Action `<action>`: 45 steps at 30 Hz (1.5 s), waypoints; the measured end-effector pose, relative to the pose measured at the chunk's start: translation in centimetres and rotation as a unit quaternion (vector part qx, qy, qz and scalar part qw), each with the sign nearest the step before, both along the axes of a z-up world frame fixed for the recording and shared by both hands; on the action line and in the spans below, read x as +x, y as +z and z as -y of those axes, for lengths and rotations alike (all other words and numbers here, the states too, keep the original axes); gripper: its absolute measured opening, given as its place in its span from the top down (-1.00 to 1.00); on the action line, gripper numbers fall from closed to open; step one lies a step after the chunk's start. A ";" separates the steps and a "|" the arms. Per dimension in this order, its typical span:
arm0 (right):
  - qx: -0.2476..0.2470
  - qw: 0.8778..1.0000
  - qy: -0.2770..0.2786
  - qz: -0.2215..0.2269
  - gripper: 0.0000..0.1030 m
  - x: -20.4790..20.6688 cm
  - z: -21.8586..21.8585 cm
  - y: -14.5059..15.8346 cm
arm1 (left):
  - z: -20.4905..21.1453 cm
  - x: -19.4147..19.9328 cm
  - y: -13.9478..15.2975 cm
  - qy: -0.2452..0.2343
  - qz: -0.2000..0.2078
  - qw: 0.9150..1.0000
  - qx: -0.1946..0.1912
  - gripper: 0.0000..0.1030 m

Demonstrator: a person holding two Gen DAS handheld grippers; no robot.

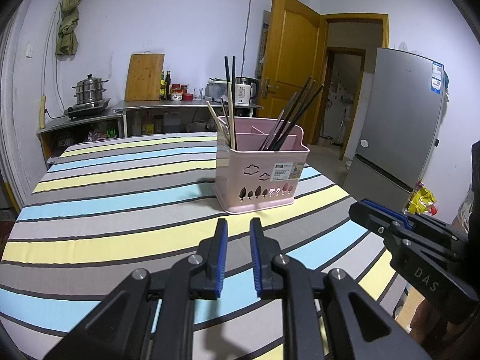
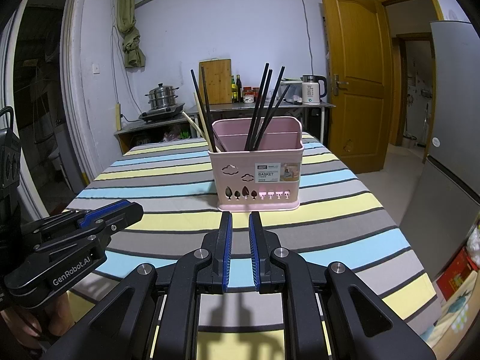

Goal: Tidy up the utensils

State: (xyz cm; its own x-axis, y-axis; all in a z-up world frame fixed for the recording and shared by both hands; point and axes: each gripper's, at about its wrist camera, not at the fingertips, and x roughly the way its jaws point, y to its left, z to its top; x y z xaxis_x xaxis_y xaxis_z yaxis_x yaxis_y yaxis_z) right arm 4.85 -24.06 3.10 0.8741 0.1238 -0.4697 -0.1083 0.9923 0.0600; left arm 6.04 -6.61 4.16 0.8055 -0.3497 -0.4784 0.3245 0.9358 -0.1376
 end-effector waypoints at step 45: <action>-0.001 1.000 -0.001 -0.004 0.78 0.0 0.0 -0.1 | 0.7 -0.3 0.0 0.005 0.002 1.000 0.017 0.68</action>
